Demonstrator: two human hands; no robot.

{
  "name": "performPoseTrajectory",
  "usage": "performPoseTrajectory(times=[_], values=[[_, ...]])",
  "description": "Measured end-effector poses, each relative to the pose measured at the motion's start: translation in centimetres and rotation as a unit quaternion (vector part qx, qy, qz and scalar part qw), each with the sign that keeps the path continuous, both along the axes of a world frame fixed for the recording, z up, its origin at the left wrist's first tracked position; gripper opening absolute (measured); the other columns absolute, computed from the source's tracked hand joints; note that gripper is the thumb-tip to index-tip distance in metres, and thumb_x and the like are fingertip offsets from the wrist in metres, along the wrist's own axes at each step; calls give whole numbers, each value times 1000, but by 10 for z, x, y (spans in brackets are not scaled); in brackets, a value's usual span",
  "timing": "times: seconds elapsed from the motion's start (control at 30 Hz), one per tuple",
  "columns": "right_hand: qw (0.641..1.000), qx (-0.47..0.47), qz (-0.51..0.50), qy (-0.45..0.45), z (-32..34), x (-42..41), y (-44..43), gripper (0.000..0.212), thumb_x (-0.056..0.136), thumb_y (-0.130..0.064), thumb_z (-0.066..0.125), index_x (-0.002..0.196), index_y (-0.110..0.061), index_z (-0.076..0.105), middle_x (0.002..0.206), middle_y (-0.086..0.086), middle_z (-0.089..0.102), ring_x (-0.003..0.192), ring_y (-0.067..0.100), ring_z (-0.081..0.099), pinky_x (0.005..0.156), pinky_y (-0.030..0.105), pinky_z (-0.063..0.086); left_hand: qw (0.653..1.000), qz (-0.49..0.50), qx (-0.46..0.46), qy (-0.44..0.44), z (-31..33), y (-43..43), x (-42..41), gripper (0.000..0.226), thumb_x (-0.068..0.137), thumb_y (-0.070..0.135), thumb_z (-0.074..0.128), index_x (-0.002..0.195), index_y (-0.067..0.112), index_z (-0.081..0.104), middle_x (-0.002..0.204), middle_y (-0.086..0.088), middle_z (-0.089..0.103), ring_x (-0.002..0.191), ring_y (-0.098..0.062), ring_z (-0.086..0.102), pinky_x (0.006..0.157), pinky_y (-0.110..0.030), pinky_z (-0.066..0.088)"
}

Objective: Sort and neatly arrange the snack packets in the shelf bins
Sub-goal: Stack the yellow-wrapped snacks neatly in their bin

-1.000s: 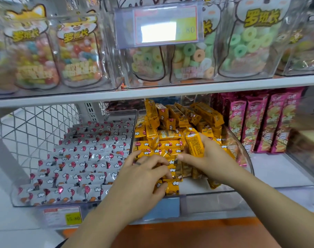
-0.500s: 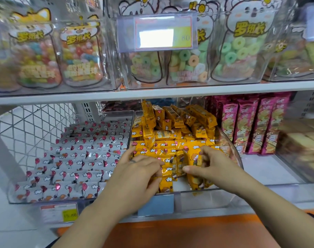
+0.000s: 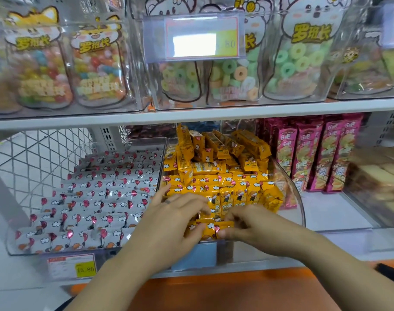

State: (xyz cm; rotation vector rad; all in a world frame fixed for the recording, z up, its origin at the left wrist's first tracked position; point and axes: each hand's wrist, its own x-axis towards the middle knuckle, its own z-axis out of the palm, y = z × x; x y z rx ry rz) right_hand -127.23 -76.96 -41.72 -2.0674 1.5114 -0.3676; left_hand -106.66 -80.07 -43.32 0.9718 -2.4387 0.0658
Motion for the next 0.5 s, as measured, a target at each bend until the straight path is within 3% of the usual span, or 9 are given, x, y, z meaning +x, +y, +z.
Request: performPoseTrajectory(times=[0.1,0.2,0.27,0.33,0.4,0.5], values=[[1000,-4,12,2,0,-2,-2,36,87,-49,55,98,-16,62,62,-9,42,52,4,36,51,19,30,1000,-29,-6,-10,1,3,-9,32,90,59,36,106,44,59,116,24,59,106,0,57,110,-41,13],[998,49,20,-33,11,-10,1,30,87,-44,58,106,-21,62,60,-18,55,56,-4,49,54,12,36,999,-36,-11,-27,-2,0,-14,34,88,59,35,101,45,64,112,25,60,104,0,57,112,-45,21],[999,29,0,-29,20,-19,2,31,87,-41,60,113,-25,64,77,-21,66,72,-6,58,63,13,44,999,-33,-11,-34,-2,-3,-14,30,85,54,39,98,45,65,110,25,60,102,0,57,109,-48,26],[990,-99,-56,84,28,-33,-1,26,89,-39,59,113,-31,63,98,-17,68,89,-4,59,82,16,46,999,-31,-12,-33,-2,-5,-15,30,84,52,40,97,45,66,108,26,61,101,1,58,106,-48,25],[935,-208,-118,262,32,-47,-4,27,90,-39,55,117,-38,59,118,-15,61,116,7,49,105,30,32,999,-33,-9,-26,-3,-5,-16,29,84,51,41,97,46,66,108,26,61,101,1,58,106,-48,24],[901,-172,-167,362,28,-56,-7,28,90,-33,53,117,-41,56,126,-14,55,134,16,29,114,49,4,999,-38,-10,-21,-4,-5,-15,29,84,49,41,98,45,66,109,25,60,101,-1,59,106,-50,24]])
